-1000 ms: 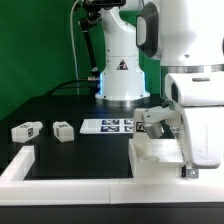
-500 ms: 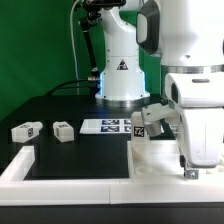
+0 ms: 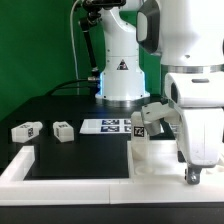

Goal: Assemble square table

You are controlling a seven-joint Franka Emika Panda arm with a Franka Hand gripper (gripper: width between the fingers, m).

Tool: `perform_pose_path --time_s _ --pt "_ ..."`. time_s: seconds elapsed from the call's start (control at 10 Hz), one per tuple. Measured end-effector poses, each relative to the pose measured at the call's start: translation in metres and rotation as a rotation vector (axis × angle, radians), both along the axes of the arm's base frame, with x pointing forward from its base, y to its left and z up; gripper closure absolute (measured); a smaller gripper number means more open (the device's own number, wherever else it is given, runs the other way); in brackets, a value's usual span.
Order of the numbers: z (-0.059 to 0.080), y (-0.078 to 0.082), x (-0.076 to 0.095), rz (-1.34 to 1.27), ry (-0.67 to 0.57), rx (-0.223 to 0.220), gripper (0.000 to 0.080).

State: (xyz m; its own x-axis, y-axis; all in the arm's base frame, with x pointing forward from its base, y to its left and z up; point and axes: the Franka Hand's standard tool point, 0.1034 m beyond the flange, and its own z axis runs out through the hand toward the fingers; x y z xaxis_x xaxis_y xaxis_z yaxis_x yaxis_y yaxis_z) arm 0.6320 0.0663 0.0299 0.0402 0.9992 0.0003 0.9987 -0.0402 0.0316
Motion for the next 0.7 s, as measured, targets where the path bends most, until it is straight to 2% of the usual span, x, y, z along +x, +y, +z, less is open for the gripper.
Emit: perform_pose_path --time_s 0.3,0.4,0.5,0.7 --pt "0.002 -0.002 0.001 -0.004 -0.002 -0.001 0.0151" --pt "0.016 -0.008 -0.001 -0.021 -0.011 -0.008 0.0151" --pt "0.037 -0.017 -0.009 -0.039 -0.013 -0.018 0.0151" --pt "0.073 -0.022 -0.016 -0.138 -0.023 -0.026 0.0151"
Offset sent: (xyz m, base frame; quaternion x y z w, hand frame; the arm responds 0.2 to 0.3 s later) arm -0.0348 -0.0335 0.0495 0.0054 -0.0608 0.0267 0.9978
